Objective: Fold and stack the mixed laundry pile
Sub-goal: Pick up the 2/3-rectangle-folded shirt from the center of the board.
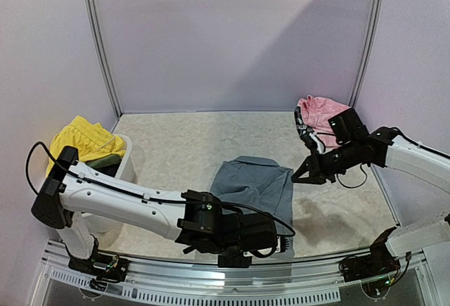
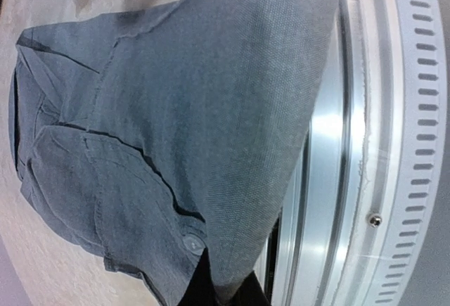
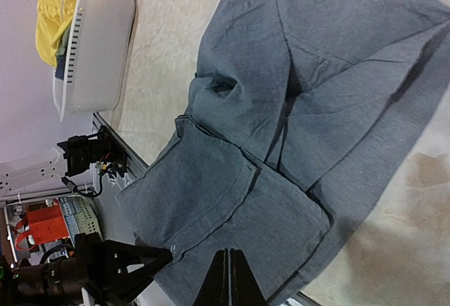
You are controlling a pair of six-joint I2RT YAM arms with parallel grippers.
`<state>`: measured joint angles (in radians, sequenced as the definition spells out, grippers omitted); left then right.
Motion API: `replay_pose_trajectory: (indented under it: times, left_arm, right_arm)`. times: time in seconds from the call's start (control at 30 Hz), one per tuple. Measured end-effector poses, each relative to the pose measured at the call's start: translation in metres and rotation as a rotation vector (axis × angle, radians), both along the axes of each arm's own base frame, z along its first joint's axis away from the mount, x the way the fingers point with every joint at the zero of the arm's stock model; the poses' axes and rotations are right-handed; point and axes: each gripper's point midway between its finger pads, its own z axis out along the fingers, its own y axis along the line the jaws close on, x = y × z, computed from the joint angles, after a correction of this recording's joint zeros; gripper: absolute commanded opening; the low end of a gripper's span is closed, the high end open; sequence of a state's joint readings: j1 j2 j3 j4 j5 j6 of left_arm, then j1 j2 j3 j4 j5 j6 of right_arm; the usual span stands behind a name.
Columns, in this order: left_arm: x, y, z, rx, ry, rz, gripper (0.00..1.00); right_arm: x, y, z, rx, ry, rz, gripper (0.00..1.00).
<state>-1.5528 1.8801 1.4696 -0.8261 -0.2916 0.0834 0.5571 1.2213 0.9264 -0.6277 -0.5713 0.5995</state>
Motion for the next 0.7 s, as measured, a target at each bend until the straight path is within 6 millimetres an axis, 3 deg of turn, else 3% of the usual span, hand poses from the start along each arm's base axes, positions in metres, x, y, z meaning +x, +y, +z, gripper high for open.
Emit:
replay_pose_trajectory:
  times: [0.1, 0.27, 0.43, 0.57, 0.7]
  left_arm:
    - [-0.003, 0.005, 0.012, -0.015, 0.01, 0.016, 0.0]
    - [-0.007, 0.011, 0.027, -0.042, 0.02, 0.031, 0.0]
    - [-0.011, 0.017, 0.029, -0.026, 0.017, 0.031, 0.0]
    - [-0.01, 0.021, 0.029, -0.012, 0.011, 0.036, 0.0]
    - [-0.009, 0.024, 0.031, -0.001, 0.003, 0.038, 0.0]
  right_arm:
    - [-0.008, 0.032, -0.016, -0.004, 0.032, 0.095, 0.0]
    - [-0.003, 0.082, -0.035, 0.007, 0.051, 0.194, 0.0]
    - [-0.003, 0.124, -0.06, 0.005, 0.074, 0.273, 0.0]
    - [-0.018, 0.14, -0.096, -0.034, 0.128, 0.324, 0.0]
    - [-0.031, 0.141, -0.132, -0.071, 0.185, 0.339, 0.0]
